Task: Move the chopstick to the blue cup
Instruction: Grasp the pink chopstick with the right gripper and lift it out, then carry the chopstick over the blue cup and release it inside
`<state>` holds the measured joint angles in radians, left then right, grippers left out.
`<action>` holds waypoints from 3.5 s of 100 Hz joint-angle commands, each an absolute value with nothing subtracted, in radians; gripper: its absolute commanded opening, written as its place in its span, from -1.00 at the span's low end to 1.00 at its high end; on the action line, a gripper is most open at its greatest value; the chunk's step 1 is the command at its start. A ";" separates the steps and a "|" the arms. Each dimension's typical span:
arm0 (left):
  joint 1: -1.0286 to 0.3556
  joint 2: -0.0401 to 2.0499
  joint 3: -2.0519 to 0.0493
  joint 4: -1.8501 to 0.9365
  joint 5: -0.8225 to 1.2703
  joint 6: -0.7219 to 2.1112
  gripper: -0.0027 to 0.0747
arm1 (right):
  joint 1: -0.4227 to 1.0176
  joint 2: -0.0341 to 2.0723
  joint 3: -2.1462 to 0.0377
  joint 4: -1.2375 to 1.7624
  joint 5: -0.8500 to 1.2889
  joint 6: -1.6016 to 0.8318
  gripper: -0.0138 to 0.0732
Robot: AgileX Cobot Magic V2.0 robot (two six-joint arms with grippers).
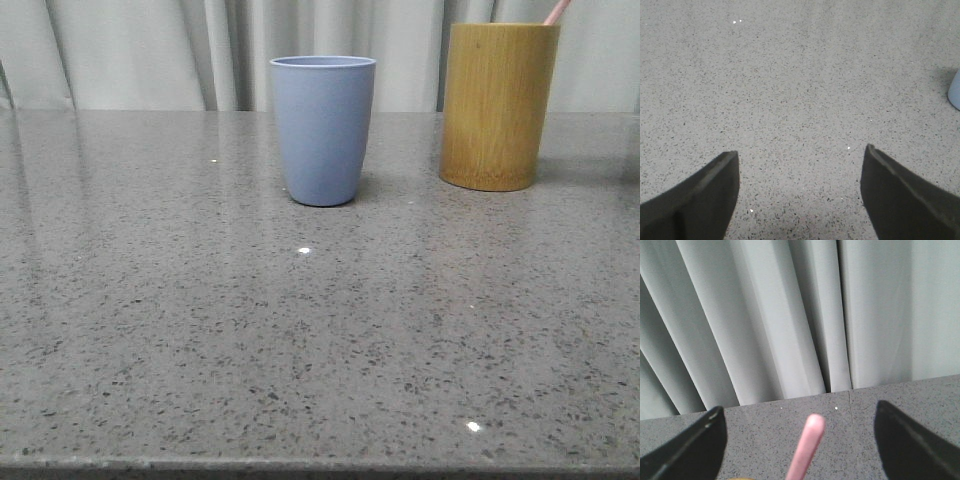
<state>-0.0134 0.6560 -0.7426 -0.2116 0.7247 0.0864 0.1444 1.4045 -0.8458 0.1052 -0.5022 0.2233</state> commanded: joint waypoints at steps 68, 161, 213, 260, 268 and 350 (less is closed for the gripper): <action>-0.011 0.654 -0.768 -0.220 0.655 0.083 0.35 | 0.143 1.377 -0.882 0.103 -0.577 0.296 -0.72; -0.011 0.654 -0.768 -0.216 0.655 0.083 0.35 | 0.183 1.302 -1.437 -0.053 0.078 0.296 -0.83; -0.011 0.654 -0.768 -0.216 0.657 0.083 0.35 | 0.459 1.378 -1.485 -0.039 0.058 0.296 -0.83; -0.011 0.654 -0.768 -0.216 0.659 0.083 0.35 | 0.498 1.514 -1.484 -0.039 0.042 0.296 -0.77; -0.011 0.654 -0.768 -0.216 0.659 0.083 0.35 | 0.500 1.514 -1.484 -0.039 0.047 0.296 -0.56; -0.011 0.654 -0.768 -0.216 0.682 0.083 0.34 | 0.393 1.307 -1.477 -0.172 0.347 0.295 0.32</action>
<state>-0.0134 0.6543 -0.7426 -0.2073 0.7415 0.0864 0.4190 1.3869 -1.4484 -0.1166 0.3312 0.3055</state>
